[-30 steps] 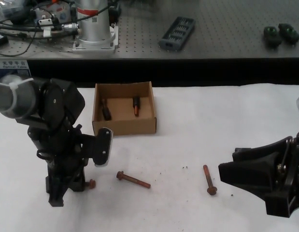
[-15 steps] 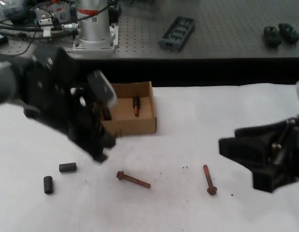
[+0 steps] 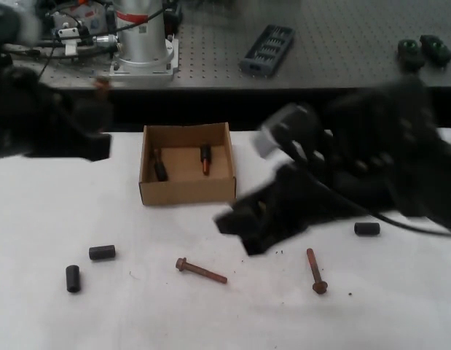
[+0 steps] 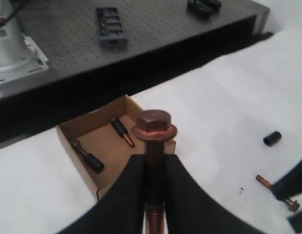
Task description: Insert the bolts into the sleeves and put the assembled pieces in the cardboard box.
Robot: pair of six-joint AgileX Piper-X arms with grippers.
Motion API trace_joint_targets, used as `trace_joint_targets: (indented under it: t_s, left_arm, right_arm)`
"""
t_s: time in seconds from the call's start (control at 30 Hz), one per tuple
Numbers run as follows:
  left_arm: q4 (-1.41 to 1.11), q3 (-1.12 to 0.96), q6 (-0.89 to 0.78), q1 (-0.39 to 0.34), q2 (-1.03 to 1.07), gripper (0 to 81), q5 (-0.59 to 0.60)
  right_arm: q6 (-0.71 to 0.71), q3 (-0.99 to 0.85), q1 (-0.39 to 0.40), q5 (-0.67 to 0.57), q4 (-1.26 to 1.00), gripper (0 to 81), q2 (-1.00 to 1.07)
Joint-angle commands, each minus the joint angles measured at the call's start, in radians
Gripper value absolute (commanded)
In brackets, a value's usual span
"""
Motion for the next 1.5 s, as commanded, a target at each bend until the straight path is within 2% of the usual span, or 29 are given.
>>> trace_joint_targets:
  t_s: [0.0,0.2,0.33,0.53,0.73,0.87,1.47]
  left_arm:
    - [-0.061,0.105,-0.088,0.008,-0.162,0.6,-0.081]
    - [-0.043,0.226,-0.215,0.008,-0.348,0.6,-0.148]
    - [-0.013,0.278,-0.227,0.008,-0.442,0.6,-0.199]
    - [0.064,0.310,-0.227,0.008,-0.530,0.6,-0.199]
    - [0.141,0.310,-0.198,0.008,-0.571,0.6,-0.199]
    - [0.148,0.310,-0.197,0.008,-0.582,0.6,-0.199]
    - [0.172,0.310,-0.159,0.008,-0.582,0.6,-0.199]
  right_arm:
    - [-0.094,-0.132,0.000,-0.040,0.059,28.6,0.066]
    - [-0.288,-0.408,0.012,-0.043,0.205,28.6,0.298]
    - [-0.445,-0.560,0.035,-0.039,0.323,28.6,0.415]
    - [-0.626,-0.736,0.082,0.053,0.454,28.6,0.553]
    - [-0.779,-0.827,0.144,0.179,0.526,28.9,0.637]
    - [-0.790,-0.860,0.168,0.213,0.527,35.1,0.672]
    - [-0.758,-1.019,0.206,0.217,0.520,35.3,0.766]
